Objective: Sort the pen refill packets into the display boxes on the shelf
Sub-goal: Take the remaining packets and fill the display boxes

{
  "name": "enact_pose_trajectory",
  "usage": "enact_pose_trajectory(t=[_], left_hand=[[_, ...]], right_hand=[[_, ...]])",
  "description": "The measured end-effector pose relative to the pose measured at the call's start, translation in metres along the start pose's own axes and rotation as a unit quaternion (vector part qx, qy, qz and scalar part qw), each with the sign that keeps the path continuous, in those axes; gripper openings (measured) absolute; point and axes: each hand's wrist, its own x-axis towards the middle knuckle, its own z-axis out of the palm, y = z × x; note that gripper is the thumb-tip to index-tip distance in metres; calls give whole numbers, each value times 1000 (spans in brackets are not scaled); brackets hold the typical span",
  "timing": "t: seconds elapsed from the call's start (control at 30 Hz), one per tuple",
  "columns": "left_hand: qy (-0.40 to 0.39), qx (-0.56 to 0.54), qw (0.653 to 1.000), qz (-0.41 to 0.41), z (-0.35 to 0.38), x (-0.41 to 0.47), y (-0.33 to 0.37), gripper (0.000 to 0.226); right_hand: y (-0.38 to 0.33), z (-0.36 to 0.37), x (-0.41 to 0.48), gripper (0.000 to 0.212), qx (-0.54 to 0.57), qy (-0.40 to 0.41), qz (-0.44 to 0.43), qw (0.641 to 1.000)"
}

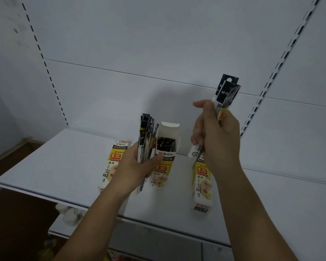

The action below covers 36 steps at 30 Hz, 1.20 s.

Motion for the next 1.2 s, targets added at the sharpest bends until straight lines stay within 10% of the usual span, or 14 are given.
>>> enact_pose_trajectory(t=[0.17, 0.4, 0.87, 1.2], left_hand=[[-3, -6, 1000, 2, -2, -1, -1, 10], [-2, -7, 1000, 3, 0, -1, -1, 12], [-6, -2, 1000, 5, 0, -1, 1, 14], [-11, -9, 1000, 19, -2, 2, -2, 9]], right_hand=[[7, 0, 11, 67, 49, 13, 98, 994], [17, 1, 8, 34, 88, 27, 178, 980], [-2, -5, -5, 10, -128, 84, -74, 985], [11, 9, -9, 7, -191, -46, -76, 978]])
